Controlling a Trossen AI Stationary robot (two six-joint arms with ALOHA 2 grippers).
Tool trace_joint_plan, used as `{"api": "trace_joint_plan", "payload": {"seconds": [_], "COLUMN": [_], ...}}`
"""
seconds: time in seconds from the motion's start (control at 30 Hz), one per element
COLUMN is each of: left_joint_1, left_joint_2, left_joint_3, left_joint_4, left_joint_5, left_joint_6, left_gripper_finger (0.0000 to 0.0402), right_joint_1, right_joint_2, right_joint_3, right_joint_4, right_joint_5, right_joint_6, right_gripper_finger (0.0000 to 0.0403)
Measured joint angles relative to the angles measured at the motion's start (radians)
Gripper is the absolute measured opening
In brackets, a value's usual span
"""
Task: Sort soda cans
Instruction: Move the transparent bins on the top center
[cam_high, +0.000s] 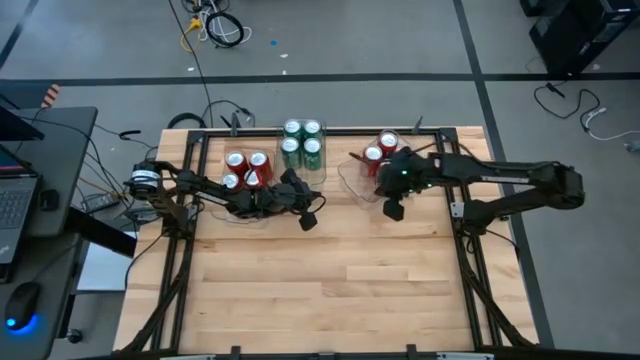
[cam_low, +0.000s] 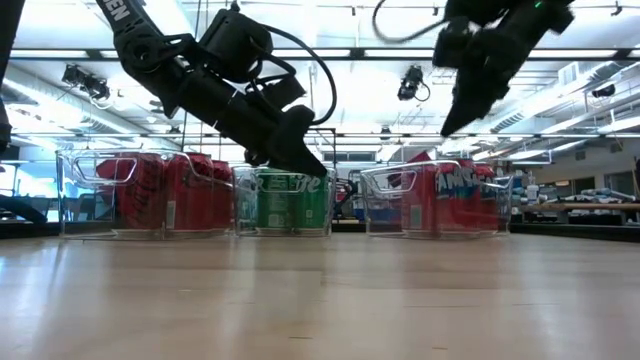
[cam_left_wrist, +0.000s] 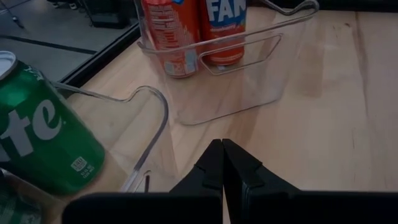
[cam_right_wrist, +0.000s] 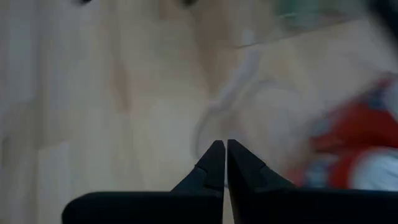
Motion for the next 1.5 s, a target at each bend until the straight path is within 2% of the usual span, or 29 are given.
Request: {"api": "trace_joint_plan", "payload": {"seconds": [0.1, 0.23, 0.37, 0.53, 0.7, 0.87, 1.07, 1.3, 1.5], "left_joint_1": [0.000, 0.000, 0.000, 0.000, 0.000, -0.002, -0.001, -0.001, -0.001], "left_joint_2": [-0.001, -0.002, -0.002, -0.002, -0.011, -0.044, -0.063, -0.089, -0.225], "left_joint_3": [0.001, 0.002, 0.002, 0.002, 0.002, 0.000, 0.000, -0.001, 0.000], "left_joint_4": [0.001, 0.003, 0.002, 0.001, -0.004, -0.016, -0.013, -0.055, -0.216], "left_joint_5": [0.025, 0.049, 0.054, 0.056, 0.063, 0.071, 0.066, 0.108, 0.114], "left_joint_6": [-0.009, -0.019, -0.020, -0.020, -0.025, -0.018, 0.000, 0.023, 0.028], "left_gripper_finger": [0.0000, 0.0000, 0.0000, 0.0000, 0.0000, 0.0000, 0.0000, 0.0000, 0.0000], "right_joint_1": [-0.009, -0.053, -0.107, -0.189, -0.285, -0.336, -0.380, -0.411, -0.430], "right_joint_2": [-0.073, -0.118, -0.118, -0.117, -0.117, -0.117, -0.100, 0.047, 0.193], "right_joint_3": [0.002, -0.002, -0.056, -0.152, -0.229, -0.284, -0.306, -0.305, -0.293], "right_joint_4": [-0.057, -0.222, -0.314, -0.308, -0.193, -0.012, 0.127, 0.347, 0.498], "right_joint_5": [0.142, 0.311, 0.367, 0.407, 0.487, 0.478, 0.468, 0.440, 0.435], "right_joint_6": [0.113, 0.269, 0.370, 0.464, 0.483, 0.409, 0.365, 0.290, 0.247], "right_gripper_finger": [0.0009, 0.0007, 0.0001, 0.0000, 0.0000, 0.0000, 0.0000, 0.0000, 0.0000]}}
